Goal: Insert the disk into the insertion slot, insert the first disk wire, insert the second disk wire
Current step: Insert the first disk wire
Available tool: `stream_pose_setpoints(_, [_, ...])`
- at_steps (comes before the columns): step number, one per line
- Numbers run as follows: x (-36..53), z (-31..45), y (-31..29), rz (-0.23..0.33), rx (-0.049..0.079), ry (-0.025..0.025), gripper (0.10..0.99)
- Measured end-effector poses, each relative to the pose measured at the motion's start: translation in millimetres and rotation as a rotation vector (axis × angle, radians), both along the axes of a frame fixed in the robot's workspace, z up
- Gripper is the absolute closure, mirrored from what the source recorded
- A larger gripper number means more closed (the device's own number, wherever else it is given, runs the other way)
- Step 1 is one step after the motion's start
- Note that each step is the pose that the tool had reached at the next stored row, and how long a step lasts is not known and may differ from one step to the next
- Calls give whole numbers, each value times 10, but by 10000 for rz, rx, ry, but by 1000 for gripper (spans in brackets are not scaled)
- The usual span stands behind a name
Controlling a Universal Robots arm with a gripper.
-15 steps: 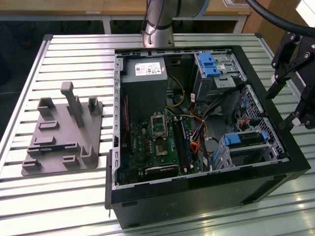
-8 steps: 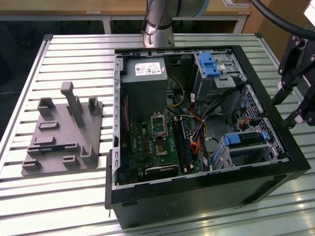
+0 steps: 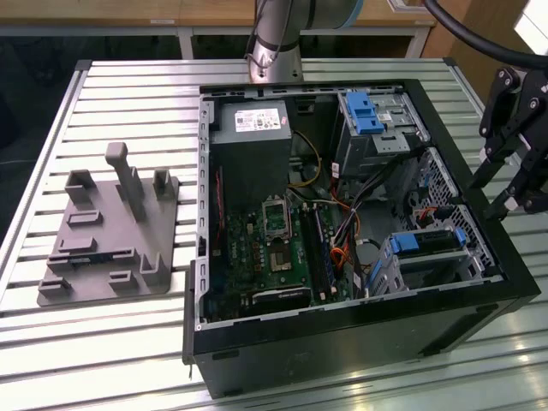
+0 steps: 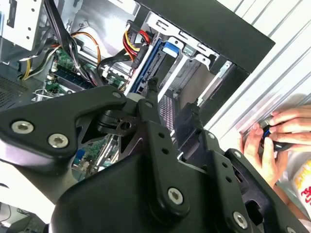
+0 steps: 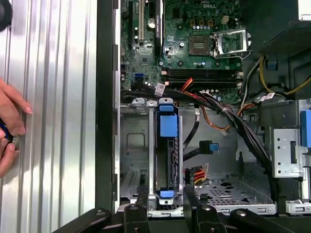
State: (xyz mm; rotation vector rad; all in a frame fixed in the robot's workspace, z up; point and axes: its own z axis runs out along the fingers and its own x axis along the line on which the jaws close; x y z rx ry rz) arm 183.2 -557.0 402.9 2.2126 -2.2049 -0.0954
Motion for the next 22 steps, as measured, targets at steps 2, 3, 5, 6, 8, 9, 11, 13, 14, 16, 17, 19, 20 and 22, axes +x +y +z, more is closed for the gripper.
stream_pose_setpoints(2, [0, -15, 73, 0, -207, 0, 671])
stream_pose_setpoints(3, [0, -23, 110, 0, -298, 0, 671])
stream_pose_setpoints(5, [0, -54, 181, 0, -361, -1, 671])
stream_pose_setpoints(6, [-1, -73, 206, -1, -362, 0, 671])
stream_pose_setpoints(8, [0, -108, 244, 0, -364, 0, 671])
stream_pose_setpoints(9, [0, -127, 257, 0, -363, 0, 671])
stream_pose_setpoints(11, [0, -166, 264, 0, -360, 0, 671])
stream_pose_setpoints(13, [0, -200, 265, 0, -364, 0, 671])
stream_pose_setpoints(14, [0, -218, 265, 0, -364, 0, 671])
stream_pose_setpoints(16, [0, -254, 273, 0, -366, 0, 671])
stream_pose_setpoints(17, [0, -272, 282, 0, -368, 0, 671])
stream_pose_setpoints(19, [1, -303, 334, 1, -415, 0, 671])
stream_pose_setpoints(20, [0, -314, 368, 0, -467, 0, 671])
stream_pose_setpoints(22, [0, -335, 439, 0, -588, 0, 671])
